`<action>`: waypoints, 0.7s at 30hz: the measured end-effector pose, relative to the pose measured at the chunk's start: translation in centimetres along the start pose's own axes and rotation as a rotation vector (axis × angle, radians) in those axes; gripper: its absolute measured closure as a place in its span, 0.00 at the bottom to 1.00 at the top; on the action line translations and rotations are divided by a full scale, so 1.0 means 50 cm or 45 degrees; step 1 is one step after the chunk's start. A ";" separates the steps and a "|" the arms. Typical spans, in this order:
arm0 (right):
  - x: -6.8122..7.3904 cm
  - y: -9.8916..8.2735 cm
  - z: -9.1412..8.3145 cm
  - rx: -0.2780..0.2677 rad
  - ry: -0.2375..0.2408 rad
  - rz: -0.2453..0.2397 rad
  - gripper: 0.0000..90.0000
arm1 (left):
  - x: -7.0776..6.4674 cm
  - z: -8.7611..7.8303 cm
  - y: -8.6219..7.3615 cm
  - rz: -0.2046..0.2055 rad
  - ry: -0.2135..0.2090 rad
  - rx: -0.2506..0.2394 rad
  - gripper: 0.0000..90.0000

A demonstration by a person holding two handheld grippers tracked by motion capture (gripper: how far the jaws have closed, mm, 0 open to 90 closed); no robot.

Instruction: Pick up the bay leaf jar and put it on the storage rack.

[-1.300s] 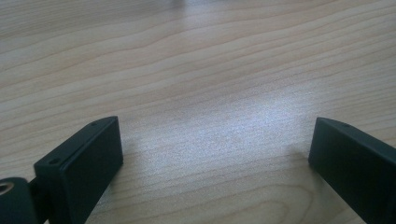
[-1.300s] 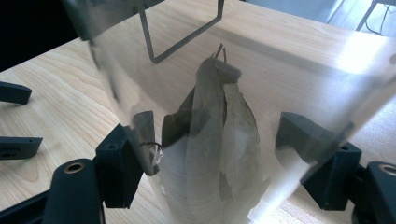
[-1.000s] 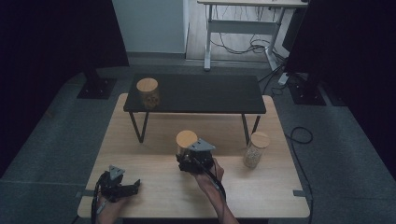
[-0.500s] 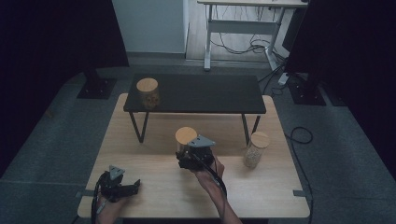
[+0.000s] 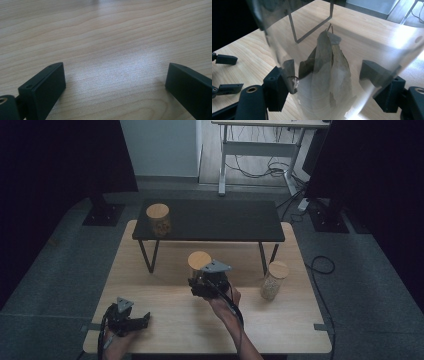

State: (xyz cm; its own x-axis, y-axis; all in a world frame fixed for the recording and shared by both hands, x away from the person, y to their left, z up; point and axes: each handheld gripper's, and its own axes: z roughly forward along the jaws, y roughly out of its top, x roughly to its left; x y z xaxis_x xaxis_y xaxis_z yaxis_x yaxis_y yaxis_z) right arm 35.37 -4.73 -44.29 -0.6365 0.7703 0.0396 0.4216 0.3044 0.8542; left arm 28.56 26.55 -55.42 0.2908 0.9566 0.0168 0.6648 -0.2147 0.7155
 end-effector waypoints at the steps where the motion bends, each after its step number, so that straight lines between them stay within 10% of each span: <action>1: -0.001 0.002 -0.001 -0.001 0.002 0.001 0.28 | 0.000 0.000 0.000 0.000 0.000 0.000 0.03; 21: -0.017 0.041 -0.011 -0.014 0.004 0.013 0.28 | 0.000 0.000 0.000 0.000 -0.001 0.000 0.03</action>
State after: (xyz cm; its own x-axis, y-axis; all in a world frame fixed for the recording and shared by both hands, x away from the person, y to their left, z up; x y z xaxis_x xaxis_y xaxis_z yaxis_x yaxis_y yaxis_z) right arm 36.42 -5.04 -42.28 -0.6342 0.7715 0.0500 0.4209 0.2903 0.8594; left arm 28.59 26.55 -55.42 0.2912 0.9565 0.0165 0.6646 -0.2147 0.7157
